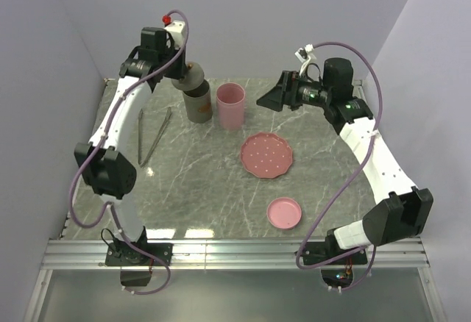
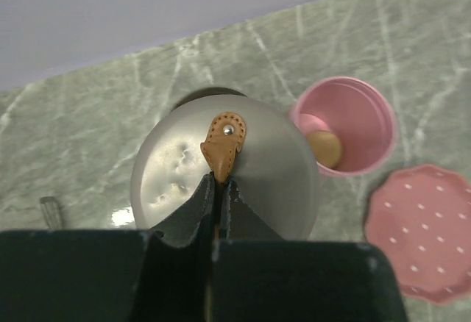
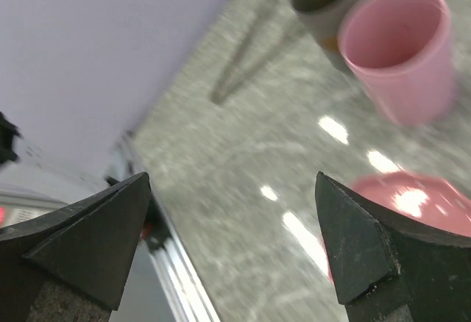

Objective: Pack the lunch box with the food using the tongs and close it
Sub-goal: Put the lid back on the lunch box

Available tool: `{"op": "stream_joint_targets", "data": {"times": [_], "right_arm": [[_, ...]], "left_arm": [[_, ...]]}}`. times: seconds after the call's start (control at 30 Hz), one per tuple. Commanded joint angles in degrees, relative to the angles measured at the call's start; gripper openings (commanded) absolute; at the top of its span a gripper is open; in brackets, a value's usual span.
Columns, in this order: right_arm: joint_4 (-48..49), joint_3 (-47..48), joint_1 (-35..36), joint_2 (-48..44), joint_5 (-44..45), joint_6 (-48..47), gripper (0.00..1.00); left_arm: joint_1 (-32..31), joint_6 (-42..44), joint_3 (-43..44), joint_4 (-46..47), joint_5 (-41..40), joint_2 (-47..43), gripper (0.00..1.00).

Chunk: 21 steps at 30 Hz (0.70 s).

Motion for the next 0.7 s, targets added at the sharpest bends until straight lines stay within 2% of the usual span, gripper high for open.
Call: {"op": "stream_joint_targets", "data": {"times": [0.0,0.33,0.67], "right_arm": [[-10.6,2.0,-1.3,-2.6,2.6,-11.0,1.00],[-12.6,0.3,-3.1,-7.2,6.3,-15.9,1.00],[-12.8,-0.7,-3.8,-7.0,4.1,-16.2,1.00]], "left_arm": [[0.0,5.4,7.9,-3.5,-5.1,3.8,0.00],[0.2,4.3,6.8,0.4,-1.8,11.0,0.00],[0.2,3.8,9.4,0.8,-0.9,15.1,0.01]]}}
